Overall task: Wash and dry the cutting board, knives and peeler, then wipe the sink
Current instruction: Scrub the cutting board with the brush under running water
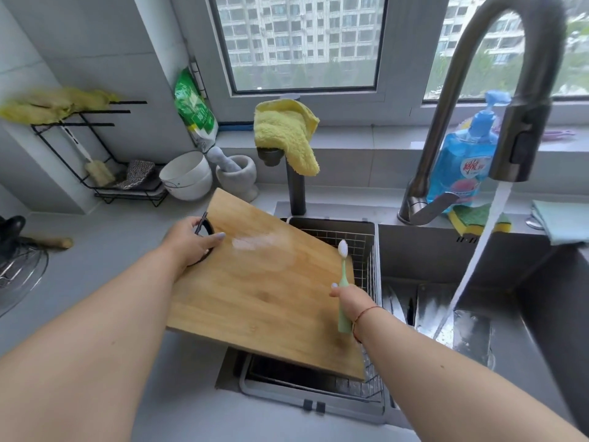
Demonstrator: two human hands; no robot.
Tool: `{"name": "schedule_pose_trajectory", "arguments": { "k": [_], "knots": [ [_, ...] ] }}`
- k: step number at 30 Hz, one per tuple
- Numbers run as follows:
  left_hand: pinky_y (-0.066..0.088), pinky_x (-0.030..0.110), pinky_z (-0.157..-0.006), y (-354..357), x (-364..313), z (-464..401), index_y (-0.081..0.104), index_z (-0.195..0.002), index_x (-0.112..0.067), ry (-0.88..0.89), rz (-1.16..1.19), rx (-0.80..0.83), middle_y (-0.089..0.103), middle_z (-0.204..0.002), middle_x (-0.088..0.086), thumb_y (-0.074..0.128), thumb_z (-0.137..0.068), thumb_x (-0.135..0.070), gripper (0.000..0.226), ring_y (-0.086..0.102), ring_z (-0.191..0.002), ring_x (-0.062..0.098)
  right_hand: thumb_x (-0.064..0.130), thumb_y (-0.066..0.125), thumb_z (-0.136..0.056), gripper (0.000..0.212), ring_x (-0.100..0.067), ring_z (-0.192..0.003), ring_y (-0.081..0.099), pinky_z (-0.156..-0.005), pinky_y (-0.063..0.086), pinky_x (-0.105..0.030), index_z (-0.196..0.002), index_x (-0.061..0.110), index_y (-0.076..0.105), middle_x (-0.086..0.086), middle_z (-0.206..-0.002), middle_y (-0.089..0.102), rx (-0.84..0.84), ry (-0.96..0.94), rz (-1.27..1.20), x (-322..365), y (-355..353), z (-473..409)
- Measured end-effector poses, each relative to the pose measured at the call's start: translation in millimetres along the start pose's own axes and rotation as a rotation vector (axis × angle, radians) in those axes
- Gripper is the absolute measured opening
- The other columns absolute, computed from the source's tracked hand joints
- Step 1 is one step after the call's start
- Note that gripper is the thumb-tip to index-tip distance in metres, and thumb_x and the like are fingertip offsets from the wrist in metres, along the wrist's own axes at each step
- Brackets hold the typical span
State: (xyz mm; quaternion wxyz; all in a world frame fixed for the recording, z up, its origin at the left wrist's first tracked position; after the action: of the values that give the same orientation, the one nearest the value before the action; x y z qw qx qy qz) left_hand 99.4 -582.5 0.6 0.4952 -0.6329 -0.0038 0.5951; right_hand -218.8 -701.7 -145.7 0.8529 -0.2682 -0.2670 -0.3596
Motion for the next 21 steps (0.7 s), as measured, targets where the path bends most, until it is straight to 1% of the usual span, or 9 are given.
{"name": "schedule_pose_trajectory", "arguments": {
  "k": [2, 5, 7, 10, 12, 15, 18, 20, 21],
  "knots": [
    [0.052, 0.042, -0.087, 2.9, -0.3, -5.0, 0.061, -0.111, -0.020, 0.013, -0.063, 0.001, 0.067, -0.088, 0.009, 0.080, -0.077, -0.034, 0.041, 0.059, -0.078, 0.026, 0.025, 0.050, -0.098, 0.047, -0.032, -0.112, 0.050, -0.103, 0.040, -0.039, -0.138, 0.003, 0.040, -0.013, -0.109, 0.046, 0.003, -0.019, 0.005, 2.6, 2.1, -0.9],
    [0.049, 0.037, -0.087, -1.4, -7.4, -9.2, 0.063, -0.105, -0.021, 0.018, -0.161, -0.030, 0.069, -0.099, 0.007, 0.079, -0.078, -0.036, 0.035, 0.062, -0.089, 0.028, 0.026, 0.052, -0.097, 0.049, -0.036, -0.118, 0.050, -0.105, 0.040, -0.047, -0.139, 0.006, 0.040, -0.013, -0.111, 0.046, 0.045, -0.011, -0.050, 0.0, 8.8, -1.4],
    [0.046, 0.036, -0.088, -7.1, -8.1, -11.1, 0.064, -0.110, -0.016, 0.018, -0.243, -0.068, 0.068, -0.107, 0.008, 0.077, -0.080, -0.035, 0.038, 0.062, -0.100, 0.030, 0.027, 0.053, -0.096, 0.047, -0.036, -0.118, 0.049, -0.104, 0.041, -0.049, -0.138, 0.007, 0.042, -0.012, -0.112, 0.045, 0.066, -0.008, -0.110, -0.6, 14.6, -1.5],
    [0.045, 0.036, -0.088, -12.0, -0.1, -12.2, 0.063, -0.112, -0.012, 0.000, -0.290, -0.098, 0.067, -0.111, 0.012, 0.076, -0.081, -0.031, 0.039, 0.060, -0.104, 0.033, 0.023, 0.055, -0.095, 0.050, -0.036, -0.119, 0.048, -0.104, 0.040, -0.051, -0.140, 0.008, 0.039, -0.013, -0.113, 0.044, 0.098, -0.010, -0.133, 2.4, 23.9, -0.4],
    [0.046, 0.038, -0.089, -14.8, 3.0, -13.9, 0.063, -0.114, -0.011, -0.009, -0.319, -0.108, 0.067, -0.112, 0.012, 0.076, -0.081, -0.032, 0.041, 0.059, -0.105, 0.033, 0.021, 0.056, -0.094, 0.052, -0.035, -0.115, 0.049, -0.104, 0.040, -0.051, -0.140, 0.008, 0.038, -0.013, -0.113, 0.044, 0.107, -0.015, -0.156, 4.6, 28.7, -2.3],
    [0.048, 0.041, -0.092, -24.4, -0.7, -18.0, 0.060, -0.117, -0.013, -0.005, -0.409, -0.127, 0.066, -0.117, 0.011, 0.074, -0.081, -0.037, 0.045, 0.058, -0.107, 0.034, 0.019, 0.058, -0.092, 0.051, -0.034, -0.108, 0.050, -0.104, 0.040, -0.050, -0.139, 0.009, 0.040, -0.013, -0.112, 0.045, 0.134, -0.023, -0.236, 6.6, 42.5, -3.2],
    [0.045, 0.041, -0.094, -33.7, -7.2, -21.8, 0.054, -0.121, -0.010, -0.016, -0.499, -0.156, 0.060, -0.126, 0.014, 0.072, -0.082, -0.038, 0.051, 0.054, -0.115, 0.036, 0.020, 0.058, -0.092, 0.048, -0.031, -0.101, 0.048, -0.102, 0.041, -0.047, -0.137, 0.009, 0.043, -0.014, -0.114, 0.047, 0.148, -0.043, -0.255, 9.6, 53.1, -2.1],
    [0.043, 0.042, -0.098, -31.3, -8.8, -17.1, 0.048, -0.127, -0.008, -0.045, -0.571, -0.152, 0.054, -0.133, 0.016, 0.072, -0.081, -0.040, 0.060, 0.049, -0.122, 0.036, 0.023, 0.054, -0.095, 0.040, -0.029, -0.100, 0.046, -0.103, 0.041, -0.048, -0.131, 0.006, 0.049, -0.016, -0.122, 0.048, 0.153, -0.045, -0.238, 11.2, 52.1, -0.4],
    [0.040, 0.043, -0.101, -28.5, -11.6, -10.7, 0.045, -0.130, -0.008, -0.049, -0.628, -0.179, 0.050, -0.136, 0.017, 0.072, -0.081, -0.042, 0.066, 0.045, -0.126, 0.036, 0.026, 0.052, -0.097, 0.035, -0.029, -0.100, 0.046, -0.104, 0.040, -0.049, -0.125, 0.006, 0.054, -0.016, -0.122, 0.047, 0.149, -0.047, -0.233, 11.6, 48.6, 0.3]
  ]
}}
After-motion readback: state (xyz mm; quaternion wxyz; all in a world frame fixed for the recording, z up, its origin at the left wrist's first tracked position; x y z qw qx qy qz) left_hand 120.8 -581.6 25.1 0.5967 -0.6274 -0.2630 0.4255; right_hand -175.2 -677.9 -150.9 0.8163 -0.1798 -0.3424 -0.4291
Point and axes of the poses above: each hand's wrist, its own z-axis away from the middle knuckle, its own y-axis out of the palm, x = y × z, the point moved 10 cm from there along -z, towards the middle knuckle
